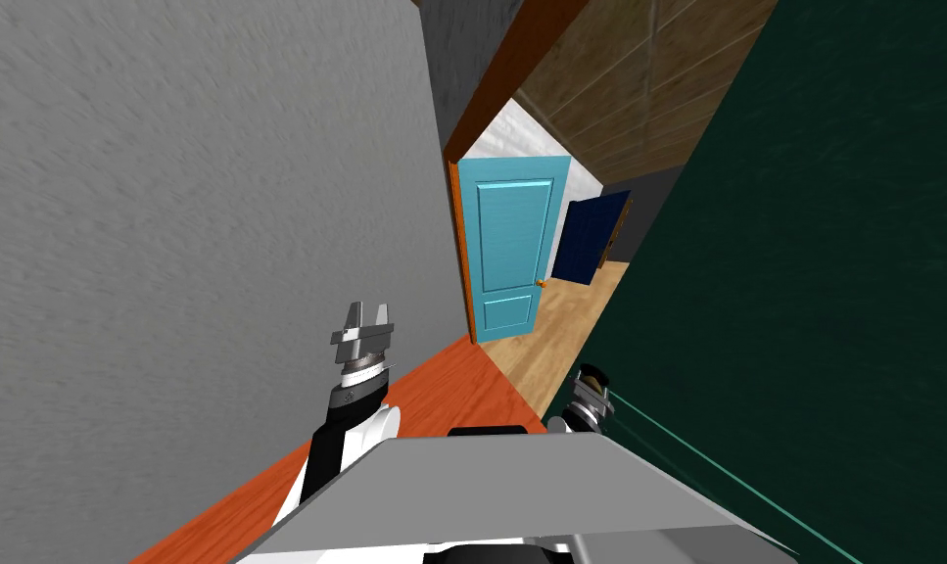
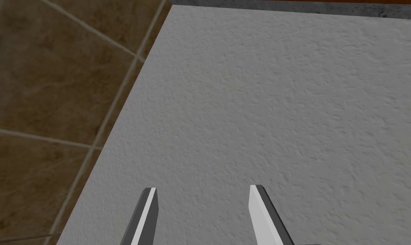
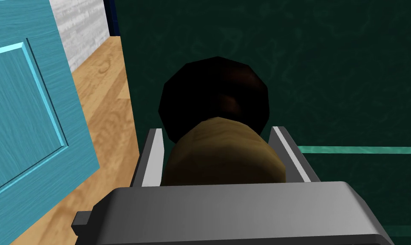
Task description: Push the door open
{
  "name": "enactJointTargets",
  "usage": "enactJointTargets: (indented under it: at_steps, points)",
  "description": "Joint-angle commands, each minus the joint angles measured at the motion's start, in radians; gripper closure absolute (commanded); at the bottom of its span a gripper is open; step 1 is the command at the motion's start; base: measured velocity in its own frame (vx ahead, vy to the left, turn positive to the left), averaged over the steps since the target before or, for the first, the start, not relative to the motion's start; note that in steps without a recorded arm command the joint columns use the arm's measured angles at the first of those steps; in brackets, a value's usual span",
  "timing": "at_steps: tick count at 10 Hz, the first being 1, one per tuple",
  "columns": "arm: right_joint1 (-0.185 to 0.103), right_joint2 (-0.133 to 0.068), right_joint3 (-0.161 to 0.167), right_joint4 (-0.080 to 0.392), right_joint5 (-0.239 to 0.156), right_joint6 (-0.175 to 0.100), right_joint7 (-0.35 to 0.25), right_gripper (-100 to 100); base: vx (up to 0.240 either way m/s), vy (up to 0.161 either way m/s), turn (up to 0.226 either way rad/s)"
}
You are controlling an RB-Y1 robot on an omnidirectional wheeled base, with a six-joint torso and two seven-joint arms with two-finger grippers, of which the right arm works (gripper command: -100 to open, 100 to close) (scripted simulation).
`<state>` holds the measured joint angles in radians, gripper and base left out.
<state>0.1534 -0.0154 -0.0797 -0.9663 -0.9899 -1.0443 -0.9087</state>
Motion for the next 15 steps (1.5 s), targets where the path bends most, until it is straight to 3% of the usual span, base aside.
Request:
enactJointTargets:
  at_steps: [1, 2, 9, 15]
  points:
    - [0.002, 0.005, 0.003, 0.0, 0.001, -0.002, 0.0, 100, 0.0, 0.0, 0.0]
    - [0.002, -0.011, -0.013, -0.001, -0.013, -0.003, 0.003, 100, 0.106, -0.028, -0.037]
    - [0.01, -0.038, -0.072, -0.005, -0.07, -0.019, 0.017, 100, 0.166, -0.108, -0.046]
    - [0.019, -0.044, -0.134, -0.01, -0.13, -0.035, 0.031, 100, 0.17, -0.127, -0.053]
